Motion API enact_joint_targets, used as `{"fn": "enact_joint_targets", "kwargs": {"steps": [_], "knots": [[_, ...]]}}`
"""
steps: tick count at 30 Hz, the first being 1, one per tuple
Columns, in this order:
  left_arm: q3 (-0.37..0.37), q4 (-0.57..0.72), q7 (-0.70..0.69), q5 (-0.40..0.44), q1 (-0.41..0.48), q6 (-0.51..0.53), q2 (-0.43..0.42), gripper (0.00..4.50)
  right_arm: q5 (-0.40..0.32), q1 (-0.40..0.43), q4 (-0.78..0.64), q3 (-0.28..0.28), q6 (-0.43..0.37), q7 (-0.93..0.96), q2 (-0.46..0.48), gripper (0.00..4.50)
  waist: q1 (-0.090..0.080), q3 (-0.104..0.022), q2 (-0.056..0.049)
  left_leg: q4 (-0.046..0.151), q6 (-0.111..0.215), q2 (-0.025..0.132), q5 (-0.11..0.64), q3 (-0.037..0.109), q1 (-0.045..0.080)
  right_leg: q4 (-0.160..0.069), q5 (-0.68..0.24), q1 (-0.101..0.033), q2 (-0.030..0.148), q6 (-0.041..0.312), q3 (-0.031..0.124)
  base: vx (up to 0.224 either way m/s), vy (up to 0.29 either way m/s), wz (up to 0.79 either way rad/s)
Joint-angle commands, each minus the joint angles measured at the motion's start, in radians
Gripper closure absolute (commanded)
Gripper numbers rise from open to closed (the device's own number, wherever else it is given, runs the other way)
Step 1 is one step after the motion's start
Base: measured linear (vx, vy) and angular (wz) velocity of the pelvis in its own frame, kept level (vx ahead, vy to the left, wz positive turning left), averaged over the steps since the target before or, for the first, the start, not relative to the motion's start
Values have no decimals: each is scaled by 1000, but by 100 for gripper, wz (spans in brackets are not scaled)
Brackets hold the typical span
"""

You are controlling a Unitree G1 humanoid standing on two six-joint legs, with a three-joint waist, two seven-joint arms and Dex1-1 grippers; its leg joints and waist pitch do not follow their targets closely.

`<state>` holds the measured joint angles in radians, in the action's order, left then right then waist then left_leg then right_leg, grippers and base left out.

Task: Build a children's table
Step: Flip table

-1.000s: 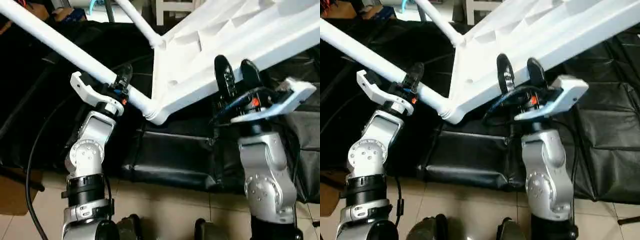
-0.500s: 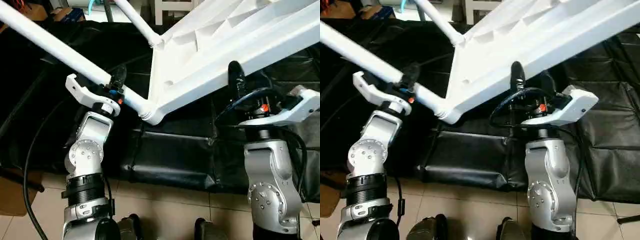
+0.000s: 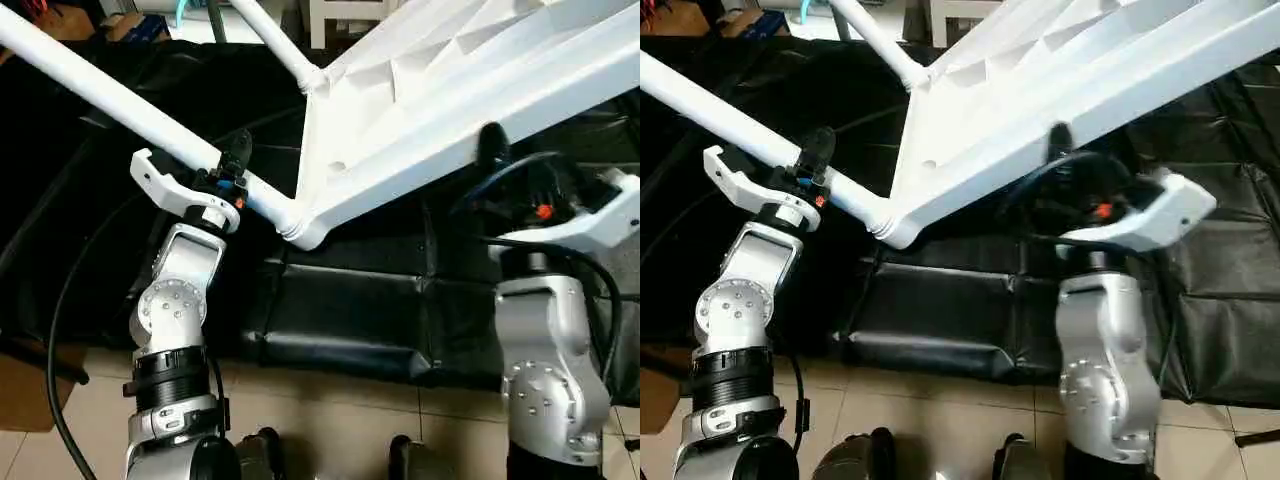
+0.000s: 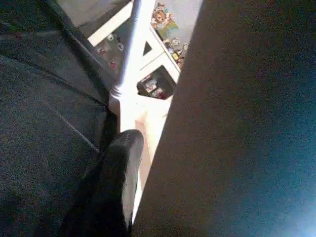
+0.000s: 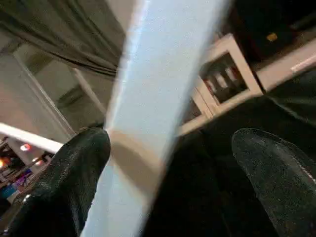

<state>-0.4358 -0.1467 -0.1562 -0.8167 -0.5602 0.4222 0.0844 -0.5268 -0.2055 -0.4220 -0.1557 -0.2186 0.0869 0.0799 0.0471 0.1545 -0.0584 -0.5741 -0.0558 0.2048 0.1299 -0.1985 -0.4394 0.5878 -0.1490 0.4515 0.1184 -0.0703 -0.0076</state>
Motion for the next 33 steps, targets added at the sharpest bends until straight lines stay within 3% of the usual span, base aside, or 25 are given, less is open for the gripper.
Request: {"fn": "enact_joint_targets", "kwargs": {"steps": [1,9,13,23,24,33], "knots": [[-12,-37,20,-68,-11,26,31,232,-26,0,2,-2,-17,0,26,0,-6,-83,11,68,-10,-14,298,2,36,-68,-214,-36,-22,60,-6,0,0,0],[-2,-31,6,-72,-5,40,35,232,-112,-104,48,-18,-74,-64,-35,0,-8,-84,10,66,-7,-13,284,1,39,-66,-202,-37,-23,67,-6,0,0,0],[-1,-28,5,-72,-3,41,36,232,-121,-126,62,-29,-78,-69,-47,0,-3,-91,14,60,10,-14,216,-1,36,-57,-111,-44,-23,90,-6,0,0,0],[0,-18,3,-73,2,43,39,232,-175,-170,108,-72,-94,-54,-48,0,3,-96,15,53,46,-14,169,-4,37,-50,-80,-49,-22,128,-7,0,0,0],[0,-18,2,-73,2,44,39,232,-177,-171,110,-74,-94,-54,-48,28,3,-96,16,53,47,-15,170,-4,37,-50,-82,-49,-22,130,-7,0,0,0],[1,-19,1,-75,4,46,44,232,-201,-202,136,-103,-96,-55,-53,99,6,-101,17,48,59,-15,145,-5,38,-46,-51,-52,-22,148,-8,0,0,0]]}}
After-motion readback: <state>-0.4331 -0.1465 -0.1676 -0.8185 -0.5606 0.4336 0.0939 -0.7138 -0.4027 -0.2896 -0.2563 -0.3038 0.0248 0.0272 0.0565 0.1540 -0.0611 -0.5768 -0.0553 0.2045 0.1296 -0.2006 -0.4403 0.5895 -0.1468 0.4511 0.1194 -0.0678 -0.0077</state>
